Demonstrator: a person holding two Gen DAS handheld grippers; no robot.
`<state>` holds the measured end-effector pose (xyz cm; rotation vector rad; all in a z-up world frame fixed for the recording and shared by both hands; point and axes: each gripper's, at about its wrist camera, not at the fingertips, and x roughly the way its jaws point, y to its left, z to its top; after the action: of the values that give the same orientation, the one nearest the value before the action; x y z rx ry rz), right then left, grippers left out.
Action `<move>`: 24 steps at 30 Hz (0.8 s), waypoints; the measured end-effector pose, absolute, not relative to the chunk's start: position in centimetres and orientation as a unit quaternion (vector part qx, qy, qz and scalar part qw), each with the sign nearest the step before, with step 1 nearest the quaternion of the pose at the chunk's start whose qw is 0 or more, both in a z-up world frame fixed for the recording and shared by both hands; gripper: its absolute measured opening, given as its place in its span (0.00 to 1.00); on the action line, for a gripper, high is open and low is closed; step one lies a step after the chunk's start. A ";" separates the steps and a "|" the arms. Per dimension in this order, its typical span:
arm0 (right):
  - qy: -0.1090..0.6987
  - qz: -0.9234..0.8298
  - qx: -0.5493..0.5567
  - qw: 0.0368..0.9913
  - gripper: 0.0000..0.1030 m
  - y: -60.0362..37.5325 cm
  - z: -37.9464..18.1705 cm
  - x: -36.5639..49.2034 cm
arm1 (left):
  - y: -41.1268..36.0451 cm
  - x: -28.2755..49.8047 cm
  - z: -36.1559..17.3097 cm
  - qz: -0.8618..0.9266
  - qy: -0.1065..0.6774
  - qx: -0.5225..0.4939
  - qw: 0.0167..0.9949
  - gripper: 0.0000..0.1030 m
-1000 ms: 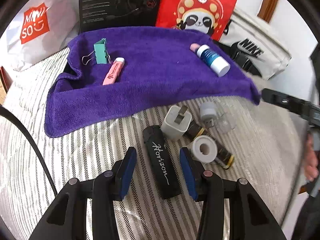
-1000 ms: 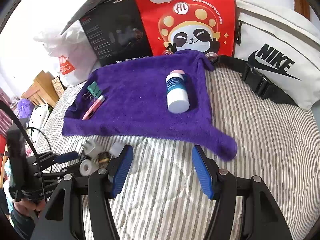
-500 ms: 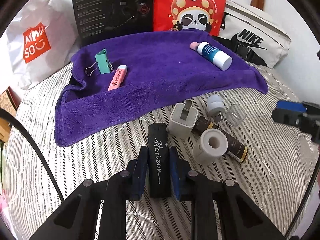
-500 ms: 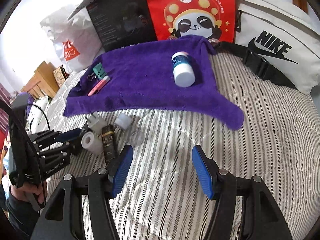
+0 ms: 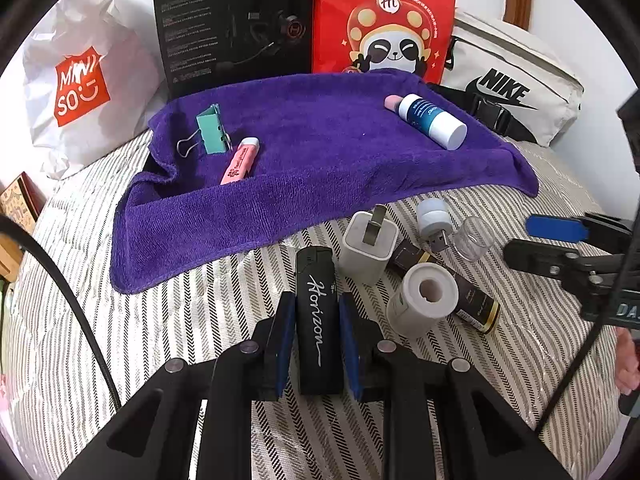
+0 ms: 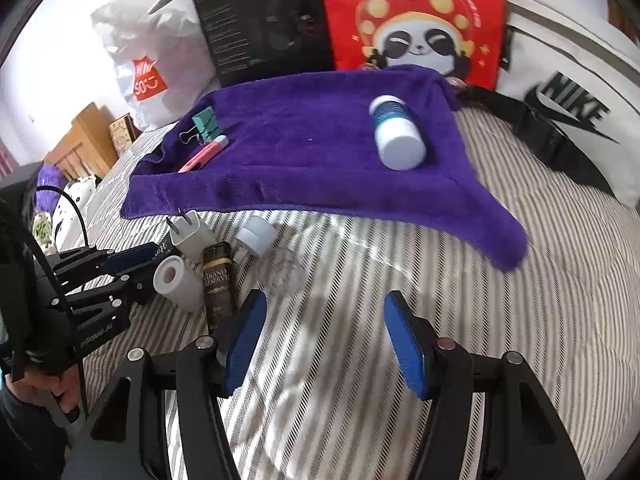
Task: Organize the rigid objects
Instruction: 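Move the right tool to the clear plastic cup and grasp it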
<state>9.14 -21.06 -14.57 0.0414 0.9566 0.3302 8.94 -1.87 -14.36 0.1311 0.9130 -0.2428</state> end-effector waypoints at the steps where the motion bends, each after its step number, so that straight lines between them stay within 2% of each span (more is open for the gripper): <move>1: 0.454 0.164 0.014 0.876 0.59 -20.7 -14.7 9.2 | -1.9 8.9 -14.4 -0.117 0.436 0.063 0.890 0.21; 10: 0.428 0.175 -0.038 0.886 0.52 -18.5 -16.0 10.0 | -1.8 8.4 -14.4 -0.116 0.428 0.059 0.894 0.21; 24: 0.428 0.169 -0.061 0.886 0.60 -17.7 -16.2 10.1 | -1.7 8.4 -14.4 -0.116 0.428 0.056 0.894 0.21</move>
<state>10.11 -17.66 -16.17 -0.1262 0.8897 0.3517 8.37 -1.71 -14.39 0.1155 0.8876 -0.2410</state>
